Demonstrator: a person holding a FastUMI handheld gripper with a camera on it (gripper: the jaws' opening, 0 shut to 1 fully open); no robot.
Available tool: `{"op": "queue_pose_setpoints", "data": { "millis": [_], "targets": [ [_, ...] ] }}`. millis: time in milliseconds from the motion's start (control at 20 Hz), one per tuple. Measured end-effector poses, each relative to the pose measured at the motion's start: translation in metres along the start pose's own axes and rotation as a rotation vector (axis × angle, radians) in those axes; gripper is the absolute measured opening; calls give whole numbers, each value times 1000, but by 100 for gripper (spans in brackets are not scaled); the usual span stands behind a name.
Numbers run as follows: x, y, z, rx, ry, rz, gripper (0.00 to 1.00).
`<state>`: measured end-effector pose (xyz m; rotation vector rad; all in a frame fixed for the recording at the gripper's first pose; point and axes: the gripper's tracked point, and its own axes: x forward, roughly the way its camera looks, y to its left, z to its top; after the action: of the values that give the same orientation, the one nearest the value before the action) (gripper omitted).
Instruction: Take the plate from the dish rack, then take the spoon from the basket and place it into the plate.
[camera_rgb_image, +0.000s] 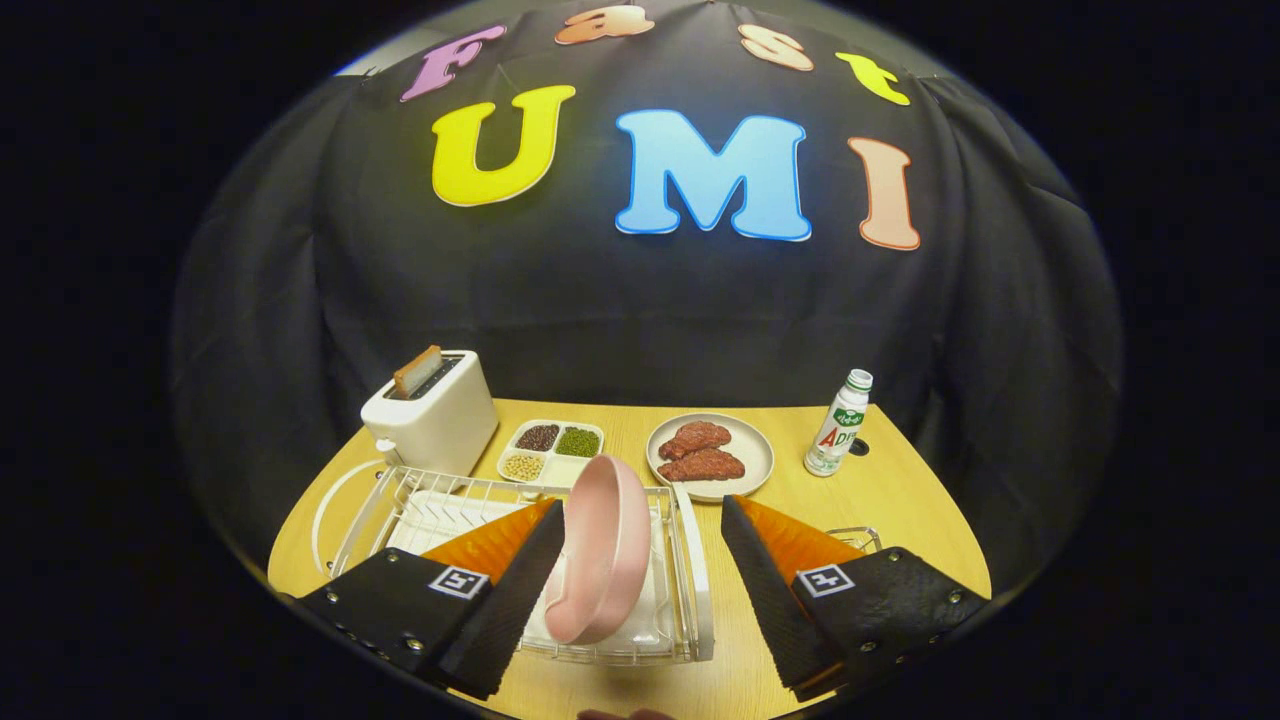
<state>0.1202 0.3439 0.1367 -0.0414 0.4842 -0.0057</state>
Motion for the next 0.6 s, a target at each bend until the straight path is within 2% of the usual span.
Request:
{"op": "queue_pose_setpoints", "data": {
  "millis": [400, 450, 500, 550, 600],
  "targets": [
    [27, -6, -19, -1, 97, -135, 96],
    [31, -3, -20, -2, 105, -145, 90],
    [35, -5, -23, -10, 116, -177, 89],
    [37, -5, -27, -17, 135, -192, 80],
    [37, -8, -31, -27, 156, -226, 77]
  ]
}}
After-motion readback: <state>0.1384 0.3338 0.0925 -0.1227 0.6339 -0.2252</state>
